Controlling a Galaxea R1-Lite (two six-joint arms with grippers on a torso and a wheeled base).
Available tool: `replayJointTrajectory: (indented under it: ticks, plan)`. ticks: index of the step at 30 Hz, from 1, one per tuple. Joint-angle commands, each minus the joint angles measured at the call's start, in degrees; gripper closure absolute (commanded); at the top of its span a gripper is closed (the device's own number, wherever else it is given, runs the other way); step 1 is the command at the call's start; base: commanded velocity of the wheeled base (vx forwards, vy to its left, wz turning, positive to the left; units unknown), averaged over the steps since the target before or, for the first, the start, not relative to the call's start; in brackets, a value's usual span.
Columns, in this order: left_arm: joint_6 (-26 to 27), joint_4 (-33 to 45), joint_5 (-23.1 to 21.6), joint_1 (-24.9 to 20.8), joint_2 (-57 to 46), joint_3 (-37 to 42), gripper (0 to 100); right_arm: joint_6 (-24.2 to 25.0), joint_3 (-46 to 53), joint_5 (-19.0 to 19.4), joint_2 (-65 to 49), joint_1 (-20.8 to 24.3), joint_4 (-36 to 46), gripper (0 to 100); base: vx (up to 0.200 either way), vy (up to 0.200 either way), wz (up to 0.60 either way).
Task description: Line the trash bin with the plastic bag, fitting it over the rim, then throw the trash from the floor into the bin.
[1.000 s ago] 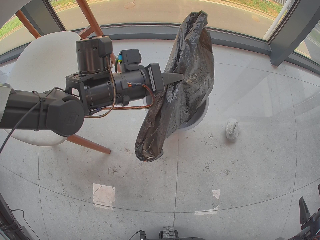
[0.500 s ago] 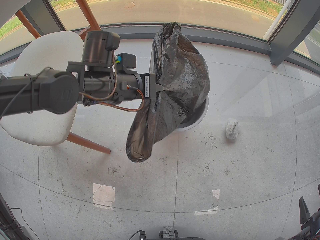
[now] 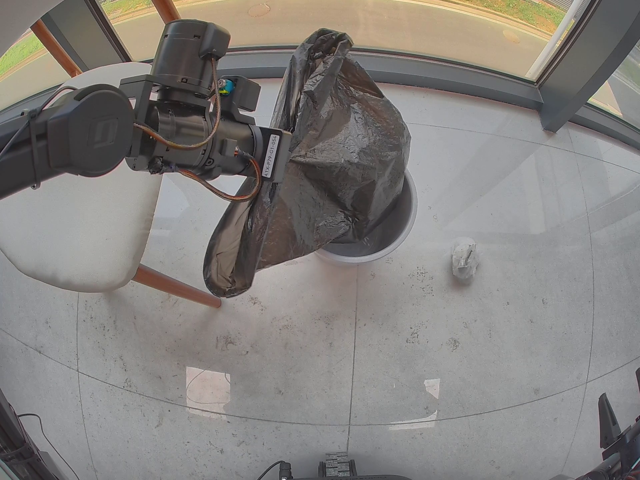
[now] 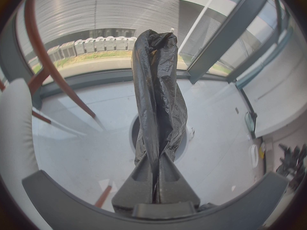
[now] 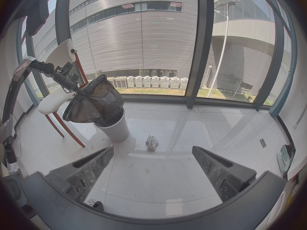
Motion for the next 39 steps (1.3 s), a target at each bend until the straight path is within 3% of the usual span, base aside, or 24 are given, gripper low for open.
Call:
replayJointTrajectory:
  ticks: [1, 6, 8, 11, 14, 18, 22, 23, 24, 25, 28, 30, 32, 36, 39]
  plan:
    - [4.5, 0.3, 0.5, -0.3, -0.5, 0.5, 100, 0.0, 1.0, 0.0, -0.5, 0.0, 0.0, 0, 0.000, 0.000, 0.00]
    - [8.8, 0.2, 0.4, -0.3, 0.0, 0.6, 100, 0.0, 1.0, 0.0, -0.5, 0.0, 0.0, 0, 0.000, 0.000, 0.00]
    - [15.0, -0.1, 0.2, -0.4, 1.1, 0.5, 100, 0.0, 1.0, 0.0, -0.5, 0.0, 0.0, 0, 0.000, 0.000, 0.00]
    - [19.9, -0.6, -0.3, -1.2, 2.5, 0.0, 100, 0.0, 1.0, 0.0, -0.5, 0.0, 0.1, 0, 0.000, 0.000, 0.00]
    - [18.0, -0.5, -0.1, -5.0, 3.3, 0.7, 100, 0.2, 1.0, -0.1, -0.6, -0.1, 0.1, 0, 0.000, 0.000, 0.00]
    - [15.8, -0.7, 0.5, -5.8, 3.3, 3.8, 100, 1.5, -3.4, 0.6, 0.3, 0.3, -2.1, 0, 0.000, 0.000, 0.00]
    - [14.5, -1.7, 2.2, -5.9, 3.3, 4.2, 100, 4.2, -13.4, 1.9, 20.5, 8.5, -8.8, 0, 0.000, 0.000, 0.00]
    - [13.3, -2.1, 2.9, -5.9, 3.3, 4.3, 100, 7.7, -15.6, 2.0, 27.0, 15.4, -10.6, 0, 0.000, 0.000, 0.00]
    - [13.2, -2.1, 3.0, -5.9, 3.3, 4.3, 100, 8.4, -15.9, 2.0, 27.5, 16.2, -10.6, 0, 0.000, 0.000, 0.00]
    - [11.3, -2.2, 3.2, -6.0, 3.2, 4.3, 100, 16.1, -18.9, 1.8, 33.4, 23.4, -10.0, 0, 0.000, 0.000, 0.00]
    - [8.1, -1.9, 3.3, -6.2, 2.9, 3.5, 100, 30.0, -25.4, 1.8, 46.2, 31.7, -10.0, 0, 0.000, 0.000, 0.00]
    - [6.8, -1.6, 3.4, -6.9, 2.7, 3.3, 100, 35.9, -30.5, 2.4, 53.2, 32.3, -9.9, 0, 0.000, 0.000, 0.00]
    - [6.1, -1.6, 3.4, -7.4, 2.7, 3.3, 100, 37.7, -36.8, 4.2, 63.0, 32.0, -10.8, 0, 0.000, 0.000, 0.00]
    - [5.3, -1.7, 4.0, -7.8, 2.6, 3.1, 100, 38.1, -49.2, 8.6, 75.0, 31.7, -10.1, 0, 0.000, 0.000, 0.00]
    - [5.1, -2.2, 5.0, -7.8, 2.6, 2.4, 100, 38.1, -57.8, 9.6, 85.2, 31.7, -10.7, 0, 0.000, 0.000, 0.00]
